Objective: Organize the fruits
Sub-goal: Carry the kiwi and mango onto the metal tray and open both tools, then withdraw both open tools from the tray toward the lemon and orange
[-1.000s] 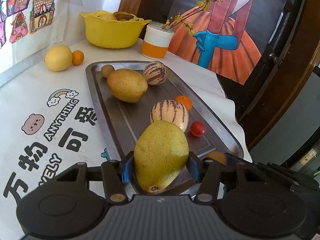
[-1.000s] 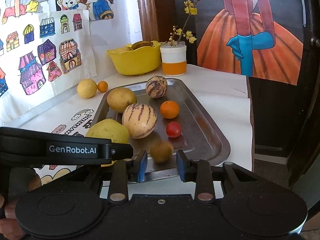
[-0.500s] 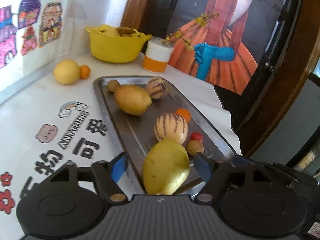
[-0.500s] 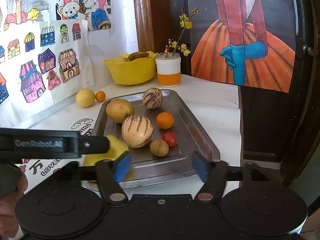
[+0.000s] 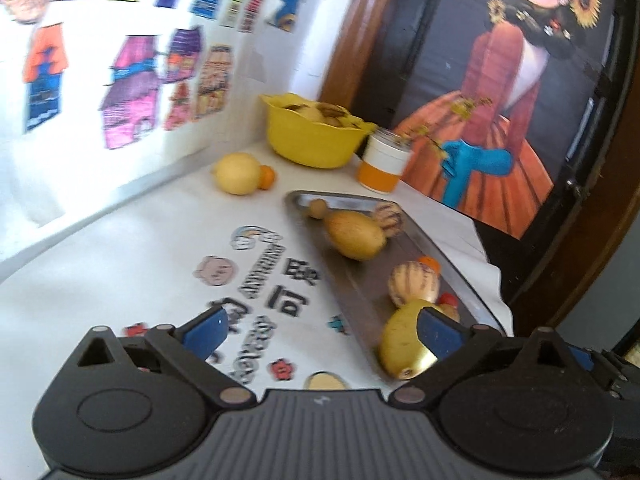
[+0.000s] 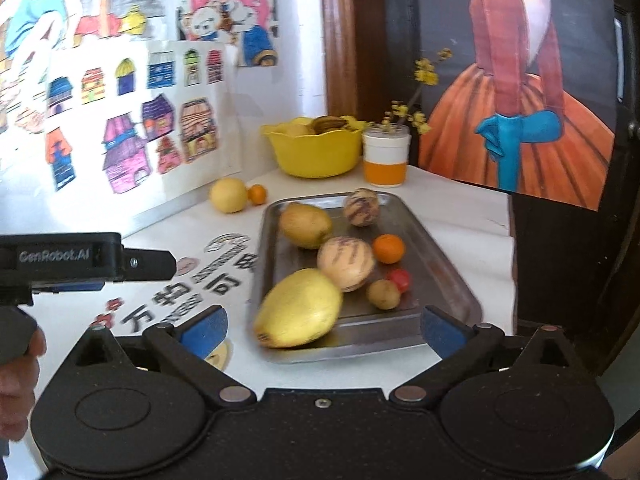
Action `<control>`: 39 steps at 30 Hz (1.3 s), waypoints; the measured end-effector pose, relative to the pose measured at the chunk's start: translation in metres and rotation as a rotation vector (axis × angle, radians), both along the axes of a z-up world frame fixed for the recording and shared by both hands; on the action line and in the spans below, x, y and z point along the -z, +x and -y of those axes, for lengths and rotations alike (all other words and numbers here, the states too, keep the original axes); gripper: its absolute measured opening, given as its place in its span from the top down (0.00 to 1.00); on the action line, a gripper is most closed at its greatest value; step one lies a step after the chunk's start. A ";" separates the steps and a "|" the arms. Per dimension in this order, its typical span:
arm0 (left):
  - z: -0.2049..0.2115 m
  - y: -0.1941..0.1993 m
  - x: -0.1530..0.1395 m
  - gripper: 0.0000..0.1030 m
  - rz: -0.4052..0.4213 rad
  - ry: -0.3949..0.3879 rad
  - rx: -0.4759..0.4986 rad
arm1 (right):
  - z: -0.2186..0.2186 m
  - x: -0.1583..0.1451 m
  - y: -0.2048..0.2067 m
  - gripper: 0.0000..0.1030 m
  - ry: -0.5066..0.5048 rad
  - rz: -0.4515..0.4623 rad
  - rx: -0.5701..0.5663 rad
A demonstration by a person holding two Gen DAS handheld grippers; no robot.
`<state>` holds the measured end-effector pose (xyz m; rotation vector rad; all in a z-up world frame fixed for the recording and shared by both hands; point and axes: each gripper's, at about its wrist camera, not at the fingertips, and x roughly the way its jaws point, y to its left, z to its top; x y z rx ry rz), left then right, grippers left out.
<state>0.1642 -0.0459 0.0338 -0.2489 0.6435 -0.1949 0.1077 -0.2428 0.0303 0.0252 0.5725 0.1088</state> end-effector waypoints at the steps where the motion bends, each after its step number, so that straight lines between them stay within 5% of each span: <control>1: -0.006 -0.003 -0.001 0.01 -0.001 0.002 -0.017 | -0.005 -0.001 -0.003 0.01 -0.001 -0.002 -0.011; 13: -0.081 -0.029 -0.005 0.01 -0.010 0.045 -0.192 | -0.058 -0.022 -0.015 0.01 -0.029 0.000 -0.165; 21: -0.111 -0.023 -0.018 0.00 0.021 0.134 -0.219 | -0.079 -0.055 0.011 0.01 -0.013 0.029 -0.286; 32: -0.097 0.026 -0.057 0.00 0.131 0.256 -0.117 | -0.091 -0.150 0.119 0.01 -0.049 0.017 -0.412; 39: -0.070 0.068 -0.064 0.00 0.180 0.317 -0.059 | -0.092 -0.156 0.192 0.01 -0.087 -0.049 -0.402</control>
